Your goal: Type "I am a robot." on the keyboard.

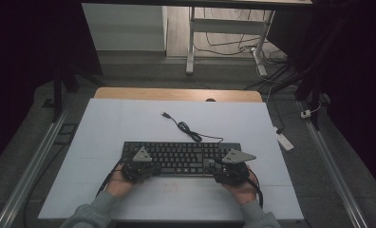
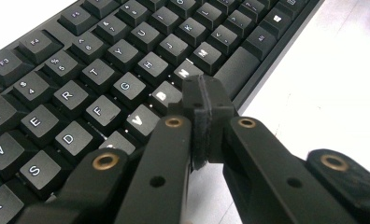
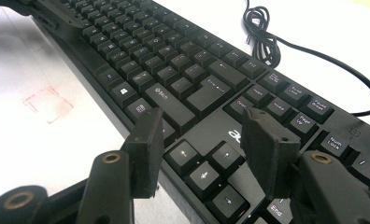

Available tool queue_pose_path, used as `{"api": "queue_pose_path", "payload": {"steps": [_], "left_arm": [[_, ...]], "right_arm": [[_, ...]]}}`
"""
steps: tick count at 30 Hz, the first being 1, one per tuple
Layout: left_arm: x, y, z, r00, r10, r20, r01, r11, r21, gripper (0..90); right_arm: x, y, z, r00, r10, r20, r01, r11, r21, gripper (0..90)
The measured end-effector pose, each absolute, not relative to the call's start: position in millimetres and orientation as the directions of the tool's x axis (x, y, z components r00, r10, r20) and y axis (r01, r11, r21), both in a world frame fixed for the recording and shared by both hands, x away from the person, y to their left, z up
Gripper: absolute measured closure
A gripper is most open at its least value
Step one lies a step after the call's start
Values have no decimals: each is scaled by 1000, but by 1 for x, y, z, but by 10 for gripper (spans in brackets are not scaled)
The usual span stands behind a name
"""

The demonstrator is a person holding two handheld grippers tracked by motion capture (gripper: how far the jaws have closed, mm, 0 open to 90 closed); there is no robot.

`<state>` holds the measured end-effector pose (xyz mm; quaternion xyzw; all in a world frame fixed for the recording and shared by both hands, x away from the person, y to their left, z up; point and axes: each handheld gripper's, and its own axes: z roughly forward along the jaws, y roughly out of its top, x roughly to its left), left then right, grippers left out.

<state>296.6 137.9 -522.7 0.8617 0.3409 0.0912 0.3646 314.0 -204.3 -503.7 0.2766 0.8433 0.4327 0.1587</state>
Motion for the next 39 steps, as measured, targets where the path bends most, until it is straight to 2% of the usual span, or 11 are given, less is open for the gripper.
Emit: {"api": "queue_pose_path", "payload": {"steps": [11, 13, 20, 25, 31, 39], "left_arm": [[294, 140, -519, 748, 659, -81, 503, -482, 717, 868], [294, 144, -515, 744, 662, -93, 499, -458, 735, 819], [292, 163, -504, 703, 700, -125, 509, -372, 776, 531], [292, 178, -499, 668, 730, -144, 528, -330, 782, 411], [293, 188, -496, 650, 745, -148, 542, -318, 778, 344], [294, 199, -495, 628, 764, -148, 555, -307, 773, 310]], "right_arm": [[314, -205, -503, -796, 605, -29, 328, 471, 819, 493], [314, -205, -503, -796, 604, -30, 328, 472, 818, 493], [314, -205, -503, -796, 604, -25, 327, 465, 822, 492], [314, -207, -503, -794, 607, -25, 330, 466, 821, 492], [313, -207, -503, -792, 610, -25, 332, 465, 821, 492], [312, -211, -502, -791, 612, -20, 331, 455, 827, 492]]}}
